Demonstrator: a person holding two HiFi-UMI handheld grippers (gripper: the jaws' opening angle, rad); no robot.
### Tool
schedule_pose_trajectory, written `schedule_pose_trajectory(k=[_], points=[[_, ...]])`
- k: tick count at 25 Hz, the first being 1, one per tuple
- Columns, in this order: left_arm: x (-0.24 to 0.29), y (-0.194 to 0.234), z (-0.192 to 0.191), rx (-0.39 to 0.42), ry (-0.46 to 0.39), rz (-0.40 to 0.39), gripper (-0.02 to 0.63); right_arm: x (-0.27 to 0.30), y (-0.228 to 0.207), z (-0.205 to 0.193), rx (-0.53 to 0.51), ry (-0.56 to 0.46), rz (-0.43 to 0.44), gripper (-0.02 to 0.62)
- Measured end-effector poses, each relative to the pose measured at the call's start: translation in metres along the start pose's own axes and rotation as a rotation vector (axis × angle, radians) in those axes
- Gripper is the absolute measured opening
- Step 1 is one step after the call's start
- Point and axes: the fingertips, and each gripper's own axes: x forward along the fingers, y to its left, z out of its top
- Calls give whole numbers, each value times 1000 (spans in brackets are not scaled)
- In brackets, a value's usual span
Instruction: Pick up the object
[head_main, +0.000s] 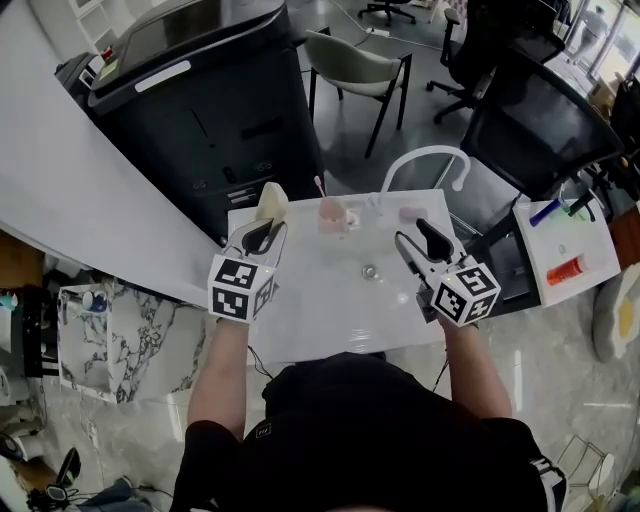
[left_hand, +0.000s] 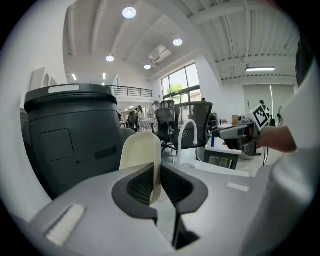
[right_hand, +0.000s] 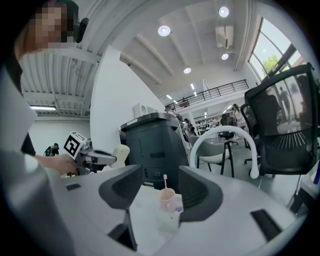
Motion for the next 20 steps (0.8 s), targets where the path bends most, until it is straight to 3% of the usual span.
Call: schedule_pose_trajectory(k=[11,20], points=[[-24,15,40,-91,-161,32,43,-2,-11,5,1,-21,-32,194],[-31,30,88,-179,-297,-22,43,3,-11,20,-40,-27,-18,122]])
